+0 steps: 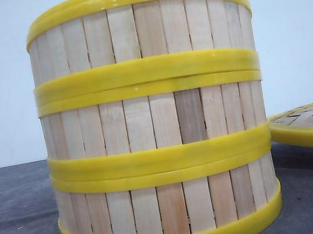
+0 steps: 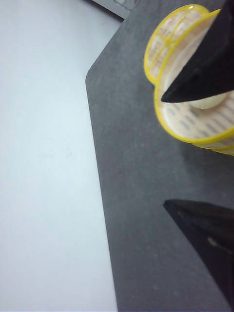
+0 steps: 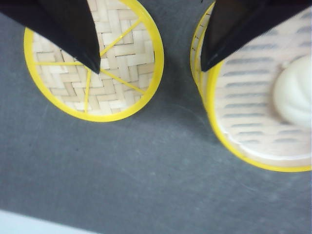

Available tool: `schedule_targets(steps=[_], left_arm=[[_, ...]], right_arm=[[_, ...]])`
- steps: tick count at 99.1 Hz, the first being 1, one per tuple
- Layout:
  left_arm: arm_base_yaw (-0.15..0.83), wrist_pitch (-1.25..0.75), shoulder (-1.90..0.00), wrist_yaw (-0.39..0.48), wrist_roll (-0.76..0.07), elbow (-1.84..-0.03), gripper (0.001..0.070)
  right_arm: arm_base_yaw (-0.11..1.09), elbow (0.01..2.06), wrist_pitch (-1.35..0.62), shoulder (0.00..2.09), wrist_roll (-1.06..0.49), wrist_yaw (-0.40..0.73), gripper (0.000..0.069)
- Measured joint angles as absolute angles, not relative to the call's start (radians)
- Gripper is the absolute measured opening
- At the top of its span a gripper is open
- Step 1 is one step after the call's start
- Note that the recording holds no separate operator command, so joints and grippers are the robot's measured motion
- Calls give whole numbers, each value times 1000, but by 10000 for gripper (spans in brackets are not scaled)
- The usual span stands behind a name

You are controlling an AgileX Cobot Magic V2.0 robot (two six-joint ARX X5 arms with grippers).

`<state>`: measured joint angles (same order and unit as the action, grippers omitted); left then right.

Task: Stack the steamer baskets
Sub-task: 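Grasp the woven bamboo lid at its yellow center hub with the right gripper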

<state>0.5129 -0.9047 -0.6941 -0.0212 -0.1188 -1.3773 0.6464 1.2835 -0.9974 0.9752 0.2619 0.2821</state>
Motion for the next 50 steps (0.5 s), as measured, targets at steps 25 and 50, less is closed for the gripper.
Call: schedule_targets(steps=[25,50], left_arm=[[513,-1009,-595,-20,-120,-1377,378],[513,-1058,-492,-20,-124,-1336,378]], right_arm=[[415,1284,-1026,1156,215,155,400],[250,1257,-1012,1277,182,60,354]])
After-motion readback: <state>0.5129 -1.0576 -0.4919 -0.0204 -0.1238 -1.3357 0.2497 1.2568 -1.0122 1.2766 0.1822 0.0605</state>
